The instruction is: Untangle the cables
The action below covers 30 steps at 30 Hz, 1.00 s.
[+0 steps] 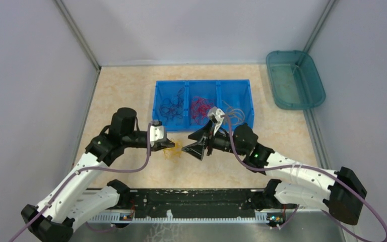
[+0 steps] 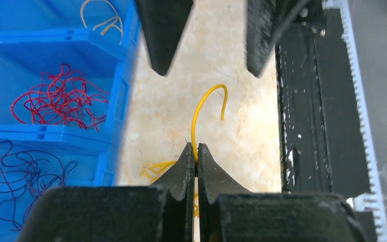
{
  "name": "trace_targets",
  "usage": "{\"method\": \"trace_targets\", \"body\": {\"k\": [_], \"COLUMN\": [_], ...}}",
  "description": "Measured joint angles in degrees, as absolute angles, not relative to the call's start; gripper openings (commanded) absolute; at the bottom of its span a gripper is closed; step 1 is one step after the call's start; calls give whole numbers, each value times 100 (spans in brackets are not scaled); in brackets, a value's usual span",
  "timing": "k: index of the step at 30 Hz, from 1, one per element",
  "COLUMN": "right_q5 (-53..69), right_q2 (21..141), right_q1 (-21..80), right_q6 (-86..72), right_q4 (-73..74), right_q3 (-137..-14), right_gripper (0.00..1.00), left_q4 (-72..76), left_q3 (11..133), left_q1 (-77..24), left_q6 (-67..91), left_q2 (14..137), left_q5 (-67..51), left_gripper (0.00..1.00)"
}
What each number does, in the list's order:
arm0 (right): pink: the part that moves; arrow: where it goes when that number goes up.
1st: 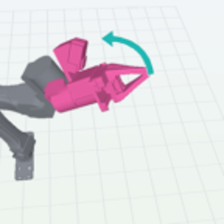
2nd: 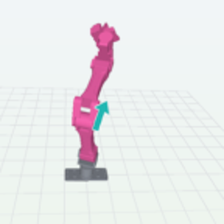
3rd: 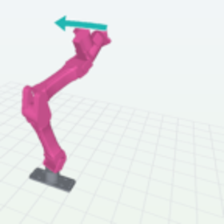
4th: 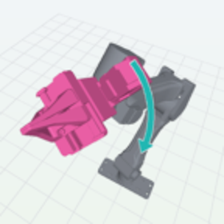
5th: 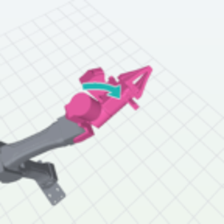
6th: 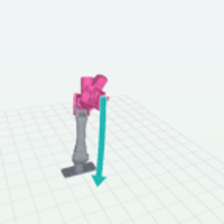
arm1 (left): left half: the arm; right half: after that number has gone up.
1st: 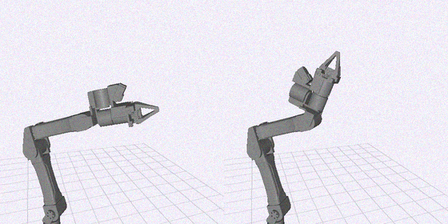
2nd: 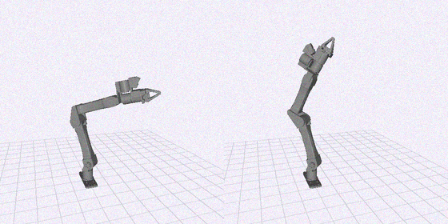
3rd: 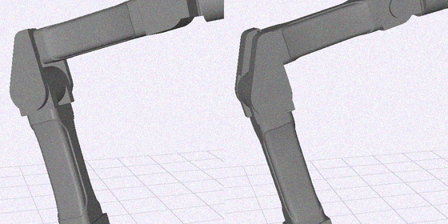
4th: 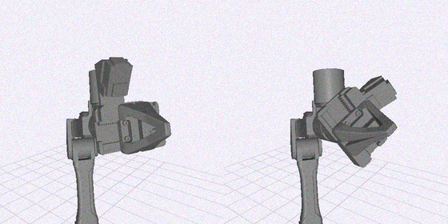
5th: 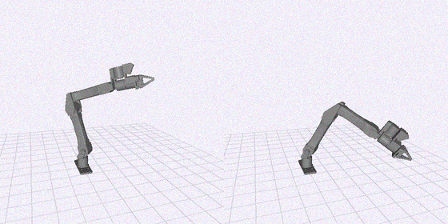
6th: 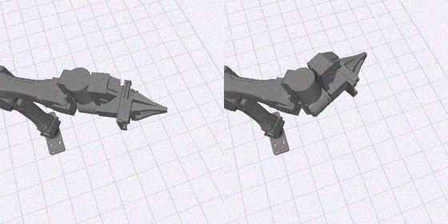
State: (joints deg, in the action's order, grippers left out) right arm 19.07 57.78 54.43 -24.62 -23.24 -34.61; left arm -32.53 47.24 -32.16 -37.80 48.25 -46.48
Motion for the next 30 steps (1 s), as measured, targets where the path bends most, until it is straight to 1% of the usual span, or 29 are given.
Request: {"method": "trace_targets", "body": {"k": [6, 9, 11, 13, 14, 18, 20, 23, 26, 28, 29, 30], "right_q5": [1747, 1651, 1610, 1551, 1518, 1350, 1269, 1160, 1039, 906, 821, 749], "right_q2": [5583, 5850, 6134, 6495, 6674, 7290, 7550, 7636, 7542, 7269, 7026, 6733], "right_q1": [5476, 5579, 5649, 5697, 5717, 5778, 5798, 5804, 5804, 5802, 5791, 5747], "right_q6": [-2366, -2193, -2093, -2014, -1994, -2058, -2185, -2349, -2427, -2421, -2412, -2405], "right_q4": [-3079, -3461, -3664, -3933, -4106, -4801, -5146, -5522, -5645, -5513, -5323, -5127], "right_q3": [-2751, -2762, -2880, -3068, -3144, -3232, -3192, -2869, -2436, -2156, -2062, -2012], "right_gripper": [72, 72, 70, 63, 57, 18, 6, 0, 0, 0, 0, 0], "left_q4": [-2517, -2088, -1855, -1712, -1658, -1538, -1535, -1586, -1747, -1909, -1997, -2058], "left_q3": [5148, 5378, 5516, 5625, 5664, 5789, 5848, 5966, 6191, 6329, 6394, 6438], "left_q1": [-3216, -3216, -3216, -3216, -3216, -3216, -3216, -3216, -3216, -3216, -3216, -3216], "left_q6": [-2475, -1772, -1339, -1035, -921, -550, -449, -438, -626, -814, -947, -1039], "left_q2": [5054, 5172, 5256, 5330, 5358, 5393, 5391, 5384, 5347, 5299, 5266, 5236], "left_q5": [-4733, -4919, -5050, -5146, -5179, -5269, -5299, -5301, -5221, -5118, -5043, -4969], "left_gripper": [1, 1, 1, 1, 1, 1, 1, 1, 1, 2, 6, 21]}}
